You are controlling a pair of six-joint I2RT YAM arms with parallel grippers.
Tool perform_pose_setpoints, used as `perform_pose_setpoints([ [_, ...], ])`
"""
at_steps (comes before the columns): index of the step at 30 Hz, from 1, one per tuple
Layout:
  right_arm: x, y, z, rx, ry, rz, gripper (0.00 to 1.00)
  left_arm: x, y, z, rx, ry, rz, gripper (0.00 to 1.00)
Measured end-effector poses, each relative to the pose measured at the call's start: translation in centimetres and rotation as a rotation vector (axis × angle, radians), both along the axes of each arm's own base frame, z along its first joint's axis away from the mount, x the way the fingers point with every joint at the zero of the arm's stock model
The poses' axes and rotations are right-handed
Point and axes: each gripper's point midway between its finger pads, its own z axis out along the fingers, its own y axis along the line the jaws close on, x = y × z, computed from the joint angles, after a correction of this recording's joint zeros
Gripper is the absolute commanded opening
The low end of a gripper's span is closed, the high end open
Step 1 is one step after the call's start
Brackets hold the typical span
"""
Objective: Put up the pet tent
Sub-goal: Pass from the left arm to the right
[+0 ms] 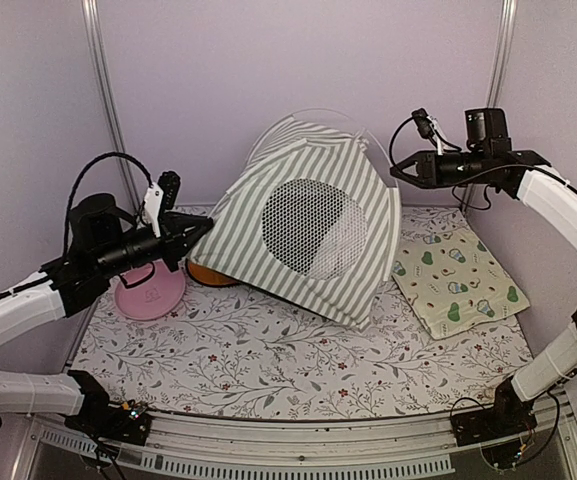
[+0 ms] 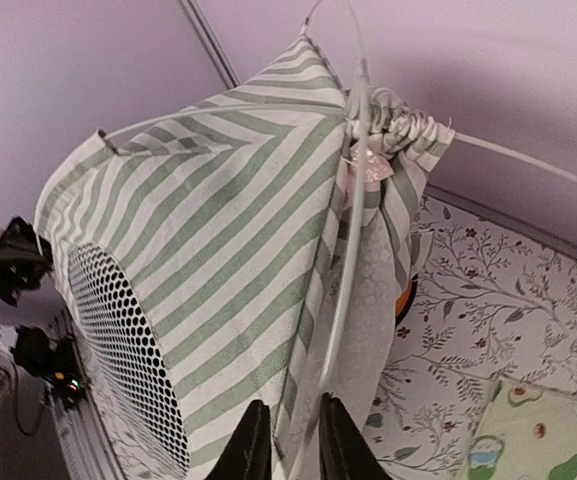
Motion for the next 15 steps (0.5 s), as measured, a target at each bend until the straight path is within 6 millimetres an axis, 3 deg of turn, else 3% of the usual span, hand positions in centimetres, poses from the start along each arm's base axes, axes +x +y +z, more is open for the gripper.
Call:
perform_pose_setpoints([
  [2,0.0,0.1,0.4,0.022,0.009,-0.001,0.01,0.4,0.0,0.0,0.005,0.000,0.004,0.00],
  [8,0.0,0.4,1.4,0.080,0.029,-0.006,0.01,1.6,0.1,0.3,0.008,-0.003,0.014,0.00],
  [9,0.1,0.4,1.5,0.084,0.031,-0.008,0.07,1.6,0.1,0.4,0.008,-0.002,0.013,0.00],
  [12,0.2,0.3,1.8,0.091,0.035,-0.021,0.42,1.6,0.1,0.4,0.006,-0.003,0.006,0.00],
  [15,0.7,0.0,2.3,0.085,0.021,-0.052,0.55,1.4,-0.1,0.6,0.001,-0.008,-0.012,0.00],
])
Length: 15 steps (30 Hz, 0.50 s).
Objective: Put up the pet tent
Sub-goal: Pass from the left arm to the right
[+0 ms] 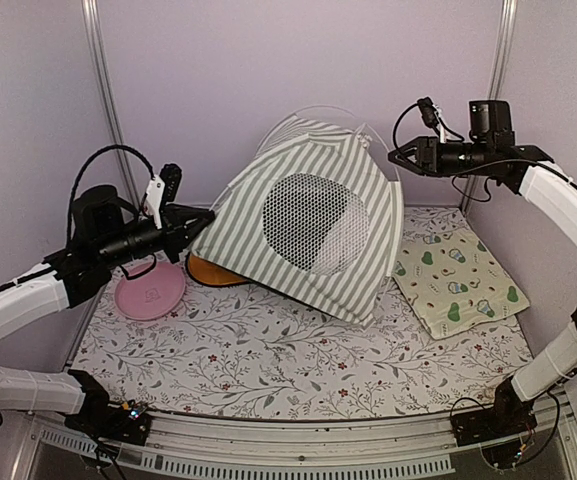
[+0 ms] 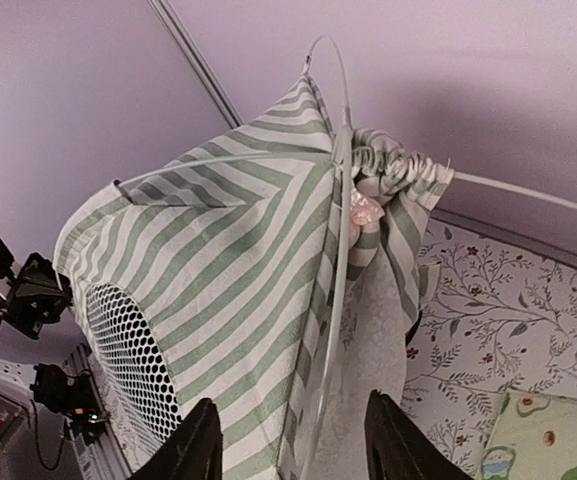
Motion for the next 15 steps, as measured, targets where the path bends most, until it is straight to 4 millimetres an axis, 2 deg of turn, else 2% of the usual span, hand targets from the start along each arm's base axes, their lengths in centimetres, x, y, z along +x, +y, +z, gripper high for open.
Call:
perform_pose_setpoints([
  [4,1.3,-0.4,0.5,-0.004,-0.015,-0.021,0.55,-0.3,-0.2,0.3,-0.006,-0.007,-0.024,0.00],
  [8,2.8,-0.3,-0.7,-0.010,0.020,-0.017,0.51,-0.5,-0.4,0.3,-0.007,-0.006,-0.036,0.00],
  [11,3.2,0.2,-2.0,-0.012,0.061,0.010,0.35,-0.6,-0.5,0.2,-0.008,-0.005,-0.046,0.00],
  [13,3.1,0.5,-2.4,-0.011,0.077,0.033,0.14,-0.5,-0.6,0.0,-0.004,0.001,-0.049,0.00],
  [15,2.7,0.7,-2.4,0.002,0.092,0.055,0.00,-0.3,-0.7,-0.4,0.001,0.011,-0.049,0.00],
])
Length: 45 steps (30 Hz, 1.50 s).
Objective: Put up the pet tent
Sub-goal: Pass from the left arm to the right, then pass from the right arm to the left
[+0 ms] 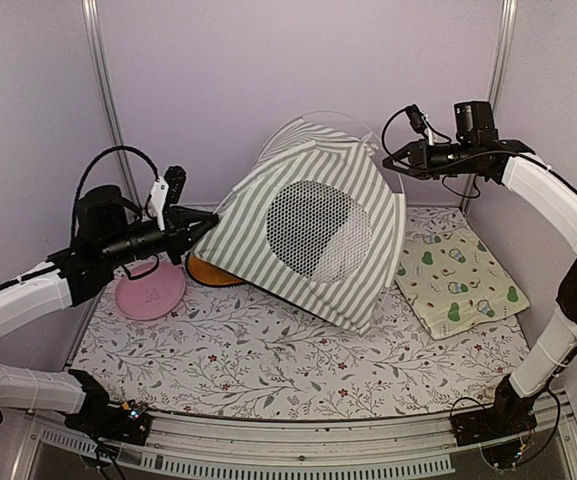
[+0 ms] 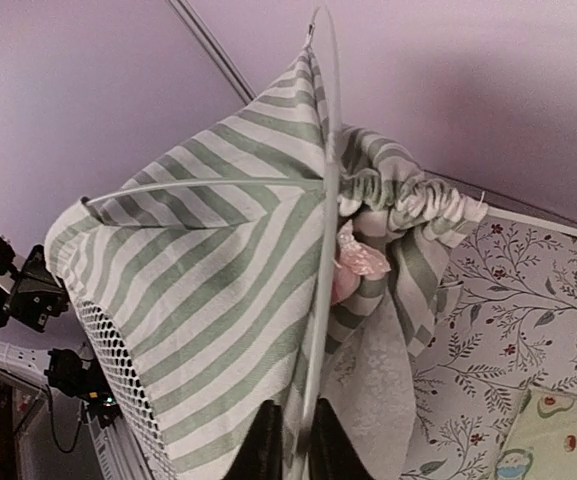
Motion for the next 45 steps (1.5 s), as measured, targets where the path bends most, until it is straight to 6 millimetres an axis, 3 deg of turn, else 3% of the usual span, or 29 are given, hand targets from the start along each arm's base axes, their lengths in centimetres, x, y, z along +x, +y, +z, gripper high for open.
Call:
perform_pose_setpoints([
  [3,-0.5,0.2,0.6,0.033,0.022,0.009,0.00,0.4,0.0,-0.5,0.007,0.012,0.007,0.04],
  [6,-1.2,0.4,2.1,0.061,0.006,0.002,0.00,1.3,-0.1,-0.4,0.004,0.020,0.024,0.27],
  [9,-3.2,1.0,3.9,0.099,-0.020,-0.006,0.00,2.8,-0.2,1.2,-0.019,-0.005,0.057,0.52],
  [12,-5.6,2.2,5.6,0.143,-0.043,-0.016,0.00,4.6,0.2,3.4,-0.054,-0.030,0.126,0.65],
  [18,-7.8,4.0,7.1,0.238,-0.096,-0.132,0.00,6.3,1.6,8.9,-0.133,-0.075,0.247,0.67],
  [21,-7.6,5.3,7.1,0.288,-0.112,-0.199,0.00,5.7,1.5,12.5,-0.198,-0.105,0.253,0.65],
  [23,-7.3,6.2,7.2,0.316,-0.122,-0.233,0.00,4.7,0.3,13.3,-0.220,-0.105,0.231,0.64],
  [26,-6.5,7.8,7.4,0.368,-0.138,-0.278,0.00,2.1,-3.7,12.3,-0.220,-0.065,0.154,0.64],
  [30,-5.0,10.6,7.2,0.405,-0.150,-0.326,0.00,-1.9,-9.5,8.5,-0.165,0.009,0.068,0.64],
  [34,-4.5,13.0,6.4,0.411,-0.149,-0.347,0.00,-3.0,-12.6,4.9,-0.081,0.037,0.103,0.66],
  [40,-5.3,14.6,6.7,0.432,-0.147,-0.362,0.00,-1.2,-13.1,0.9,0.027,0.032,0.292,0.66],
  [45,-5.7,14.8,7.9,0.472,-0.159,-0.373,0.00,0.5,-12.6,0.9,0.035,0.013,0.411,0.66],
])
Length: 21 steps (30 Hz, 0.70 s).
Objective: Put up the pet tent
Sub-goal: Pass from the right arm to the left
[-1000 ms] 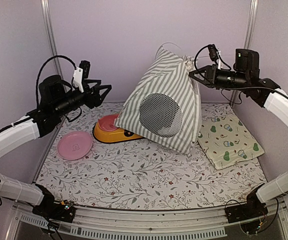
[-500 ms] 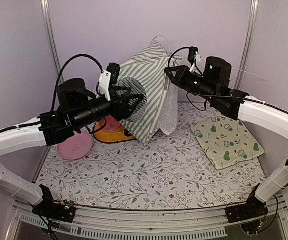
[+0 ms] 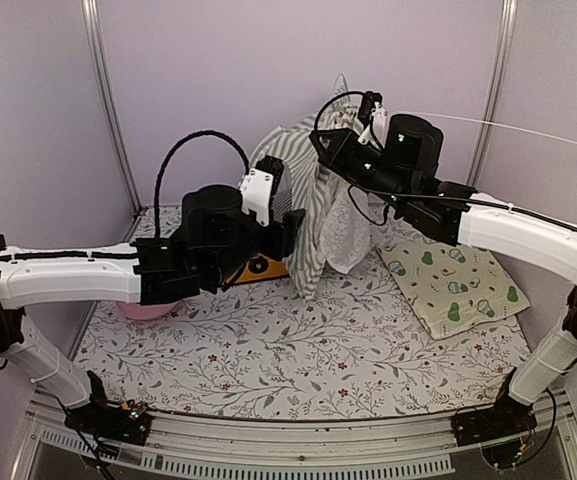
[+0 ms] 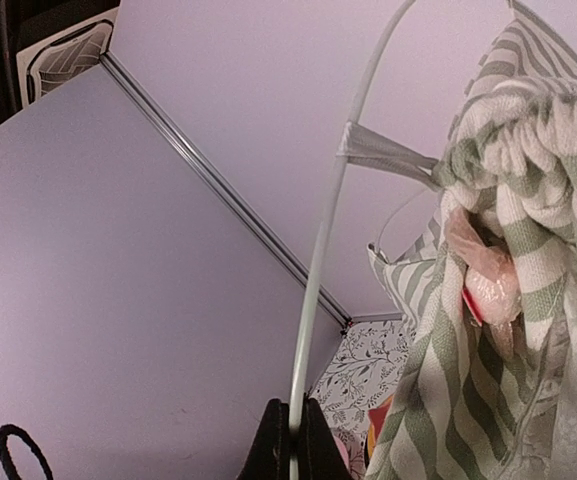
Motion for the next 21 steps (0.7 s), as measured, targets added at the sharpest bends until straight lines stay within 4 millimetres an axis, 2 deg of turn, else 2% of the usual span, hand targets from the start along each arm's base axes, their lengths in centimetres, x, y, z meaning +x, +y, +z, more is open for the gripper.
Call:
perform_pose_setpoints([
  [6,0.0,-0.1,0.3,0.012,-0.004,-0.009,0.00,1.0,-0.9,0.7,-0.010,-0.020,0.034,0.68],
  [13,0.0,-0.1,0.3,0.011,-0.004,-0.007,0.00,1.2,-1.1,0.6,-0.006,-0.021,0.031,0.69],
  [17,-0.2,0.2,0.3,0.013,-0.002,0.008,0.00,2.0,-1.3,0.5,0.000,-0.023,0.046,0.50],
  [21,-0.3,0.3,0.3,0.019,0.004,0.014,0.00,2.8,-1.4,0.2,0.015,-0.027,0.080,0.21],
])
